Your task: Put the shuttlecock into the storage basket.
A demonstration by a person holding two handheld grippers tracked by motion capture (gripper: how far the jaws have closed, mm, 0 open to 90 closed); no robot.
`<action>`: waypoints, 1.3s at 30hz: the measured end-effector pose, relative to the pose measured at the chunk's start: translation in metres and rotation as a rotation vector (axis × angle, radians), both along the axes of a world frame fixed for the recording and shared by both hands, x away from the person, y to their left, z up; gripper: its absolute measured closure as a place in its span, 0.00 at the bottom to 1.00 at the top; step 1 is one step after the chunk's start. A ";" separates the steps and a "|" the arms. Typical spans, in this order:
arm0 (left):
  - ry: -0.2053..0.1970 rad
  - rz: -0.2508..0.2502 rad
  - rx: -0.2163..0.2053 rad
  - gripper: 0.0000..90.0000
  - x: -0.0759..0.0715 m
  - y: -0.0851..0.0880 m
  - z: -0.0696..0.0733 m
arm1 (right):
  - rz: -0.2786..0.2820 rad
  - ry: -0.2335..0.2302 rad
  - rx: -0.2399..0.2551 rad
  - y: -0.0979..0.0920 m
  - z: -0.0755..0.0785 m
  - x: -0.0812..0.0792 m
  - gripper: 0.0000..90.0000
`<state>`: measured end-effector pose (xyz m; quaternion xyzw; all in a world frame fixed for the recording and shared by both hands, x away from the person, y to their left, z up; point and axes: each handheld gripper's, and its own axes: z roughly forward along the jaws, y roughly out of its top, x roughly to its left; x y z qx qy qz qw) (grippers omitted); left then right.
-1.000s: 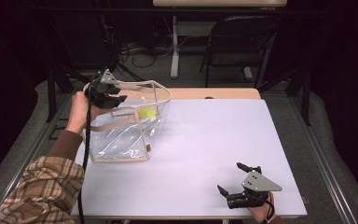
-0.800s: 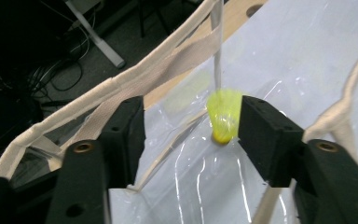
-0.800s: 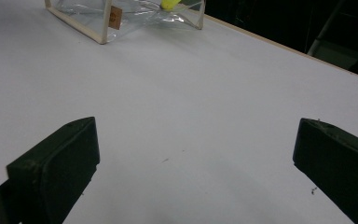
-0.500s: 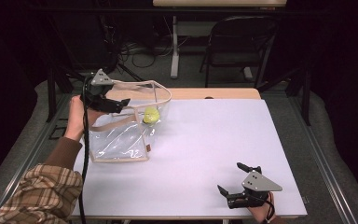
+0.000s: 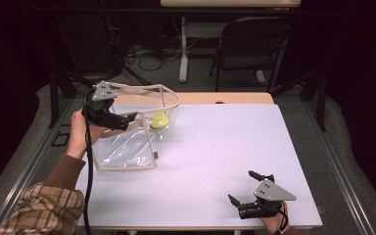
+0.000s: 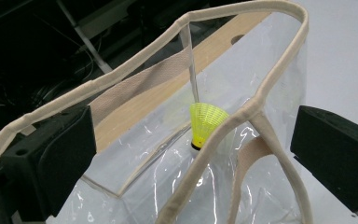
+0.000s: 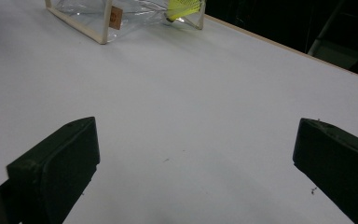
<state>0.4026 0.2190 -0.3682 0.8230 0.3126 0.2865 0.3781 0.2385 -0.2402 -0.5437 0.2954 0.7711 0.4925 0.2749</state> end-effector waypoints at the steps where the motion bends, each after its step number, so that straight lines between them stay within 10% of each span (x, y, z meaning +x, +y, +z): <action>1: -0.005 0.000 -0.003 0.00 -0.002 0.000 0.000 | 0.000 -0.001 -0.001 0.000 0.000 0.000 0.00; 18: -0.100 0.002 -0.065 0.00 -0.050 0.004 -0.012 | 0.000 0.000 -0.001 0.000 0.000 0.000 0.00; 39: -0.105 -0.006 -0.096 0.00 -0.089 0.010 -0.046 | -0.001 0.002 -0.001 0.000 0.000 0.000 0.00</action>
